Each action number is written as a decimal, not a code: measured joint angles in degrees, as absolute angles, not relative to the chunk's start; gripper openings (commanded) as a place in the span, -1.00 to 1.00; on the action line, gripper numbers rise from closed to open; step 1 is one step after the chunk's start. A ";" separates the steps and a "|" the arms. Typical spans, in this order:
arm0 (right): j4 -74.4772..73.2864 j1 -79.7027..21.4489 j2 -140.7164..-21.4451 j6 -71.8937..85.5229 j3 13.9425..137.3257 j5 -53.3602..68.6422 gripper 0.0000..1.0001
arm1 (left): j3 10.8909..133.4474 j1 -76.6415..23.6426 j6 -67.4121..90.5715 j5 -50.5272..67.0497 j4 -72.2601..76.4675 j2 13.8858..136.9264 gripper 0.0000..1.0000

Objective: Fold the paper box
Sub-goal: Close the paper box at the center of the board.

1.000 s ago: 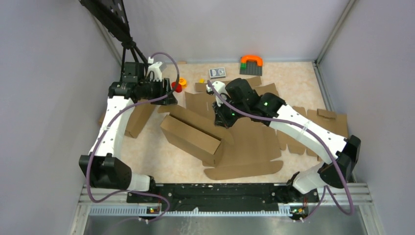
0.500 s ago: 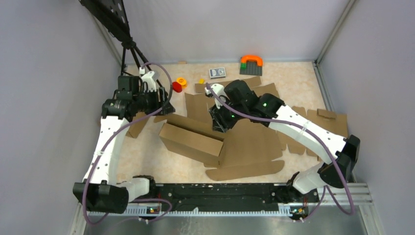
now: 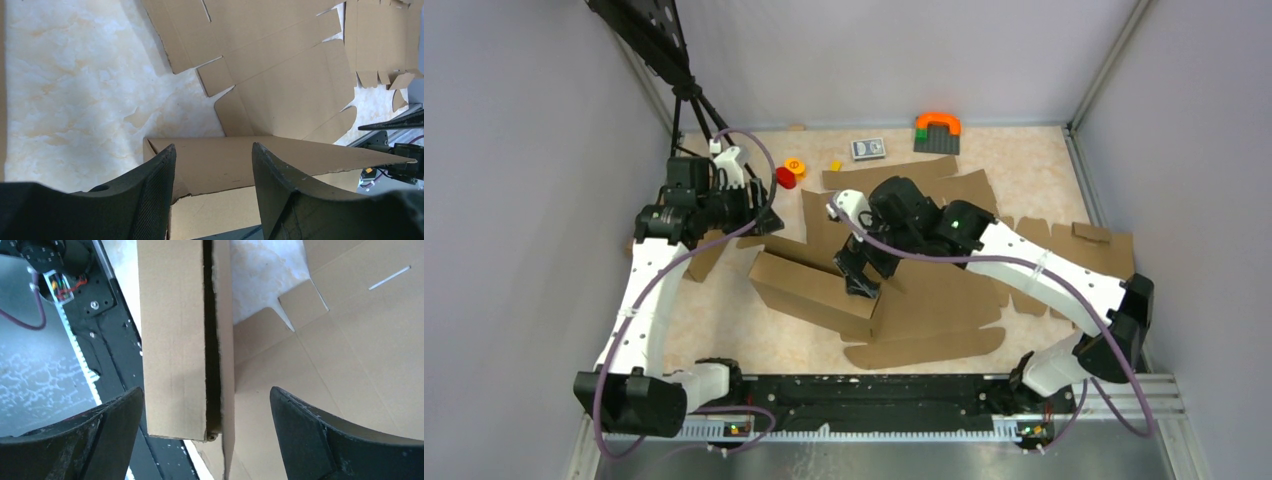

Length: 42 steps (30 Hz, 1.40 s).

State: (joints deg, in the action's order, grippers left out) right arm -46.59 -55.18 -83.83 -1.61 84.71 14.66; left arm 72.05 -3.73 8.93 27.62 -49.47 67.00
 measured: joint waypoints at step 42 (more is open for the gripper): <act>-61.47 -64.79 -105.65 -4.25 109.71 3.44 0.98 | 71.55 -3.73 7.38 30.61 -48.01 67.00 0.22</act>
